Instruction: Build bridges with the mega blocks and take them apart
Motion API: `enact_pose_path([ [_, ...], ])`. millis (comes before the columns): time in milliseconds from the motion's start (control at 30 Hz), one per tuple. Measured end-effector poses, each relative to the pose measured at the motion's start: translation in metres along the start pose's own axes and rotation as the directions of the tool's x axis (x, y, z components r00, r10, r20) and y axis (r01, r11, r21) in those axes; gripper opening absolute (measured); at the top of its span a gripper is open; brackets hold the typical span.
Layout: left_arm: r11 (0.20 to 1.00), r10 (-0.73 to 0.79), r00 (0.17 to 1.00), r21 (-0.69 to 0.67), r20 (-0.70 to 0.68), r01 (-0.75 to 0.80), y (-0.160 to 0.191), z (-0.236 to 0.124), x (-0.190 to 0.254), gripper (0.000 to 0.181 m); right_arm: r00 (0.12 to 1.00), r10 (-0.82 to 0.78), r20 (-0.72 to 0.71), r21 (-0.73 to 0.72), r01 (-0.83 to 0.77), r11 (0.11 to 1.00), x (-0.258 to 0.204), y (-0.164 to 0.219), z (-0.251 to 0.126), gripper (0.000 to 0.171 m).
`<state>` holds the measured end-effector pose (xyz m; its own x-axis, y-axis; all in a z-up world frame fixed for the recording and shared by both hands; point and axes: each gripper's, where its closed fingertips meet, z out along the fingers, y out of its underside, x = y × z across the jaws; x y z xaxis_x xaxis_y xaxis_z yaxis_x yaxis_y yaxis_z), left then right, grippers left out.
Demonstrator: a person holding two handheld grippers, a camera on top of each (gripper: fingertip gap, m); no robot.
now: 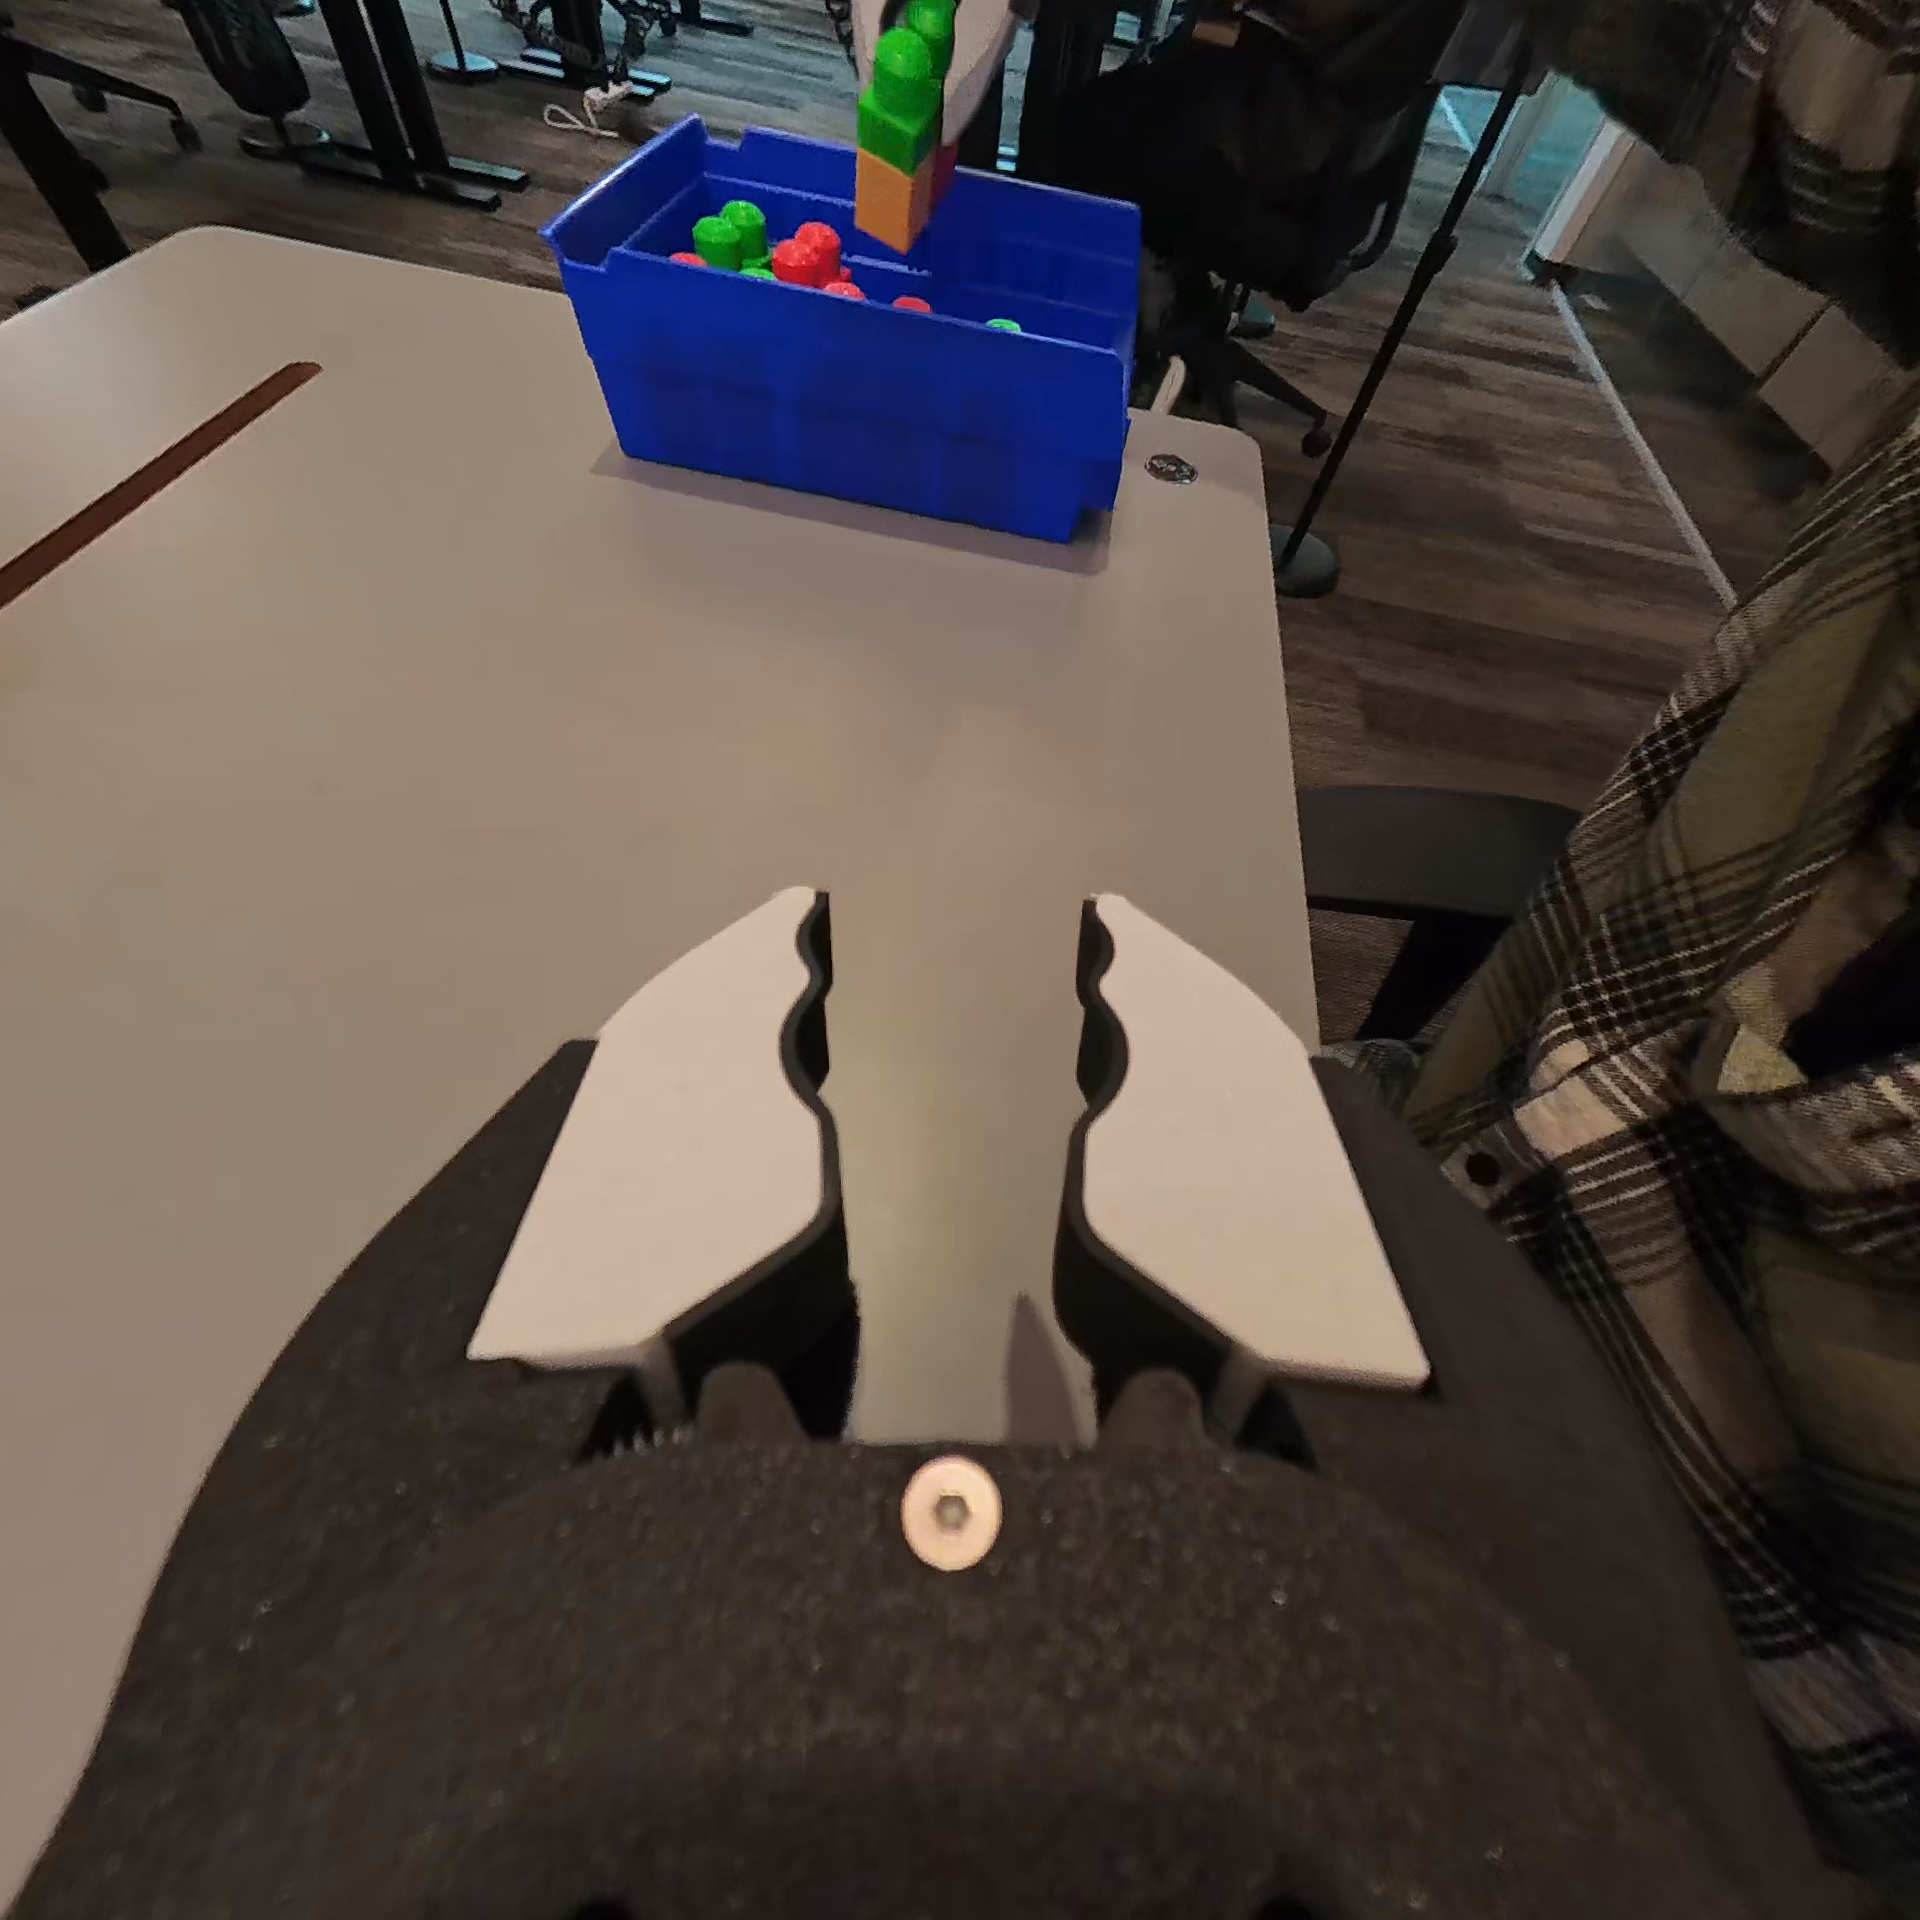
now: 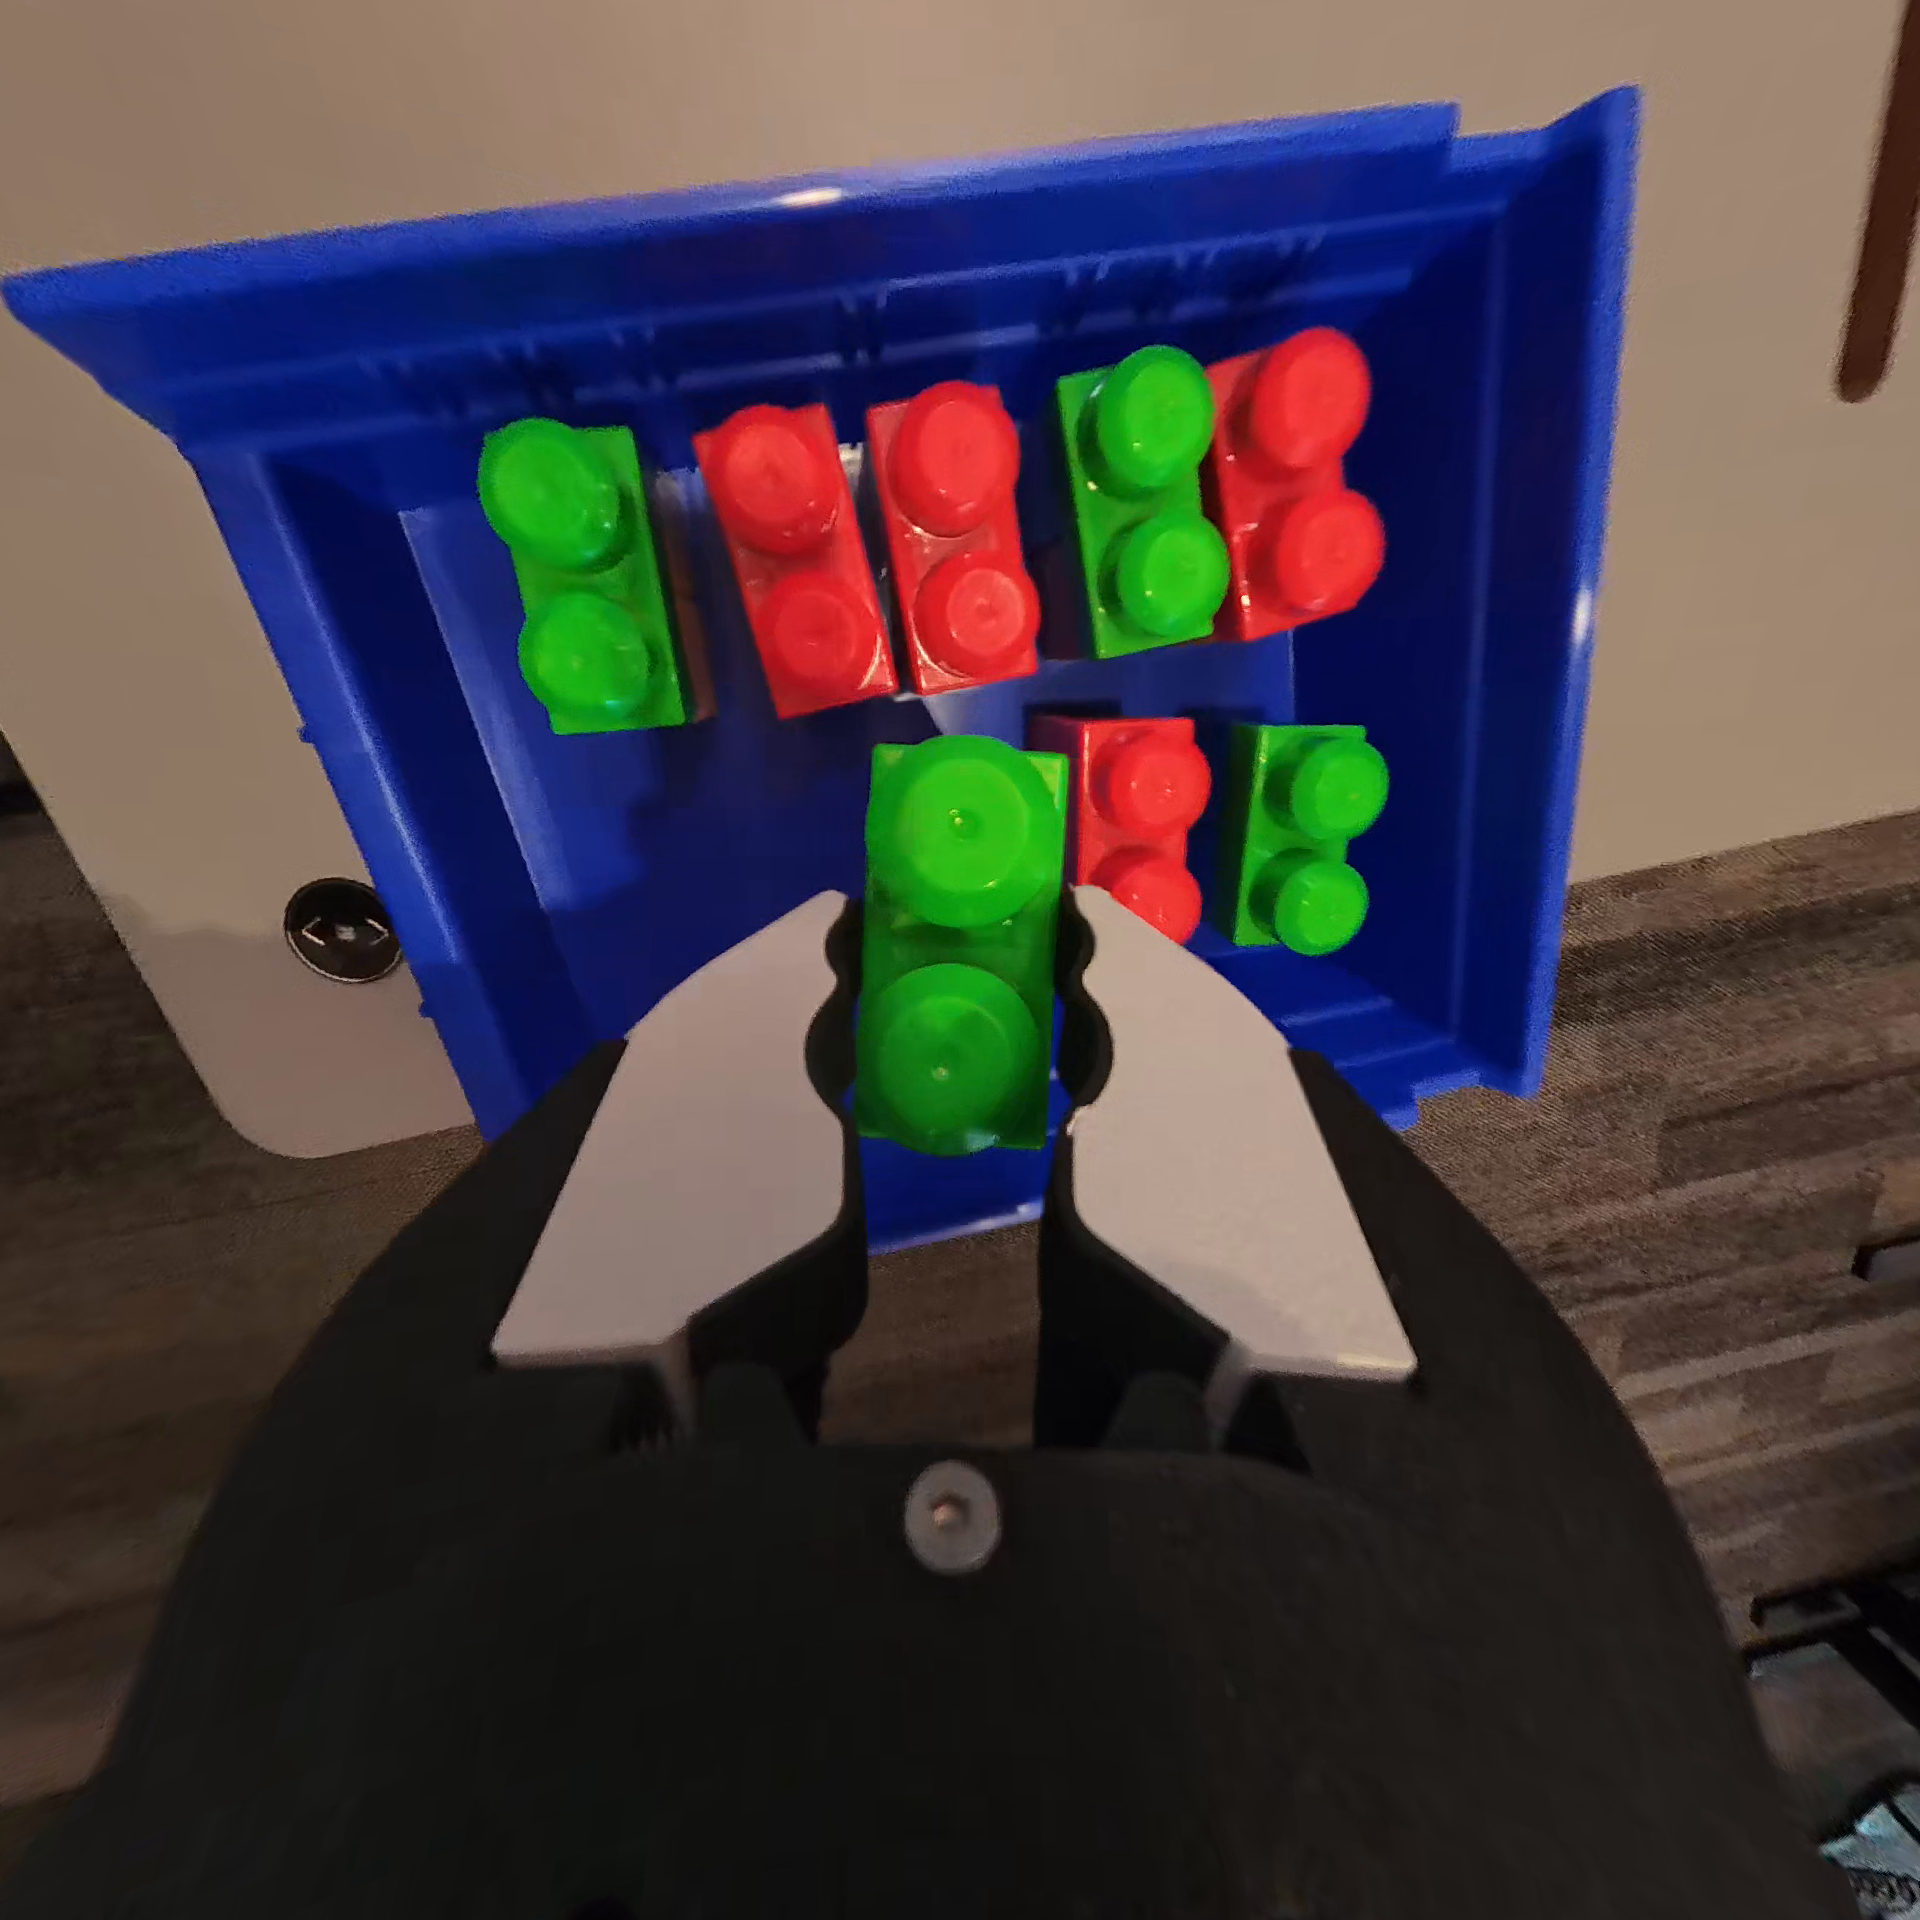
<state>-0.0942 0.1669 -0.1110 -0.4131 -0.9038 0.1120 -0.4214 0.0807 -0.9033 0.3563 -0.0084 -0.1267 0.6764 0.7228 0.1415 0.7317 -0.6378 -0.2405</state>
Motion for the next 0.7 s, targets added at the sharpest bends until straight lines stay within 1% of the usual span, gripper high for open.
enact_pose_path([
  [100, 1.000, -0.001, 1.000, -0.001, 0.000, 0.001, -0.002, 0.002, 0.001, 0.045, 0.999, -0.022, 0.028, -0.016, 0.022, 1.000, -0.001, 0.003, 0.018, 0.035],
  [367, 0.999, -0.024, 1.000, 0.046, -0.015, 0.024, -0.014, -0.002, 0.001, 0.044, 0.997, 0.006, 0.078, 0.016, -0.008, 1.000, -0.001, 0.005, 0.048, 0.036],
  [700, 1.000, -0.015, 1.000, 0.005, -0.025, 0.015, -0.008, 0.001, 0.004, 0.042, 0.993, 0.012, 0.118, -0.007, -0.011, 1.000, -0.001, 0.010, 0.071, 0.036],
])
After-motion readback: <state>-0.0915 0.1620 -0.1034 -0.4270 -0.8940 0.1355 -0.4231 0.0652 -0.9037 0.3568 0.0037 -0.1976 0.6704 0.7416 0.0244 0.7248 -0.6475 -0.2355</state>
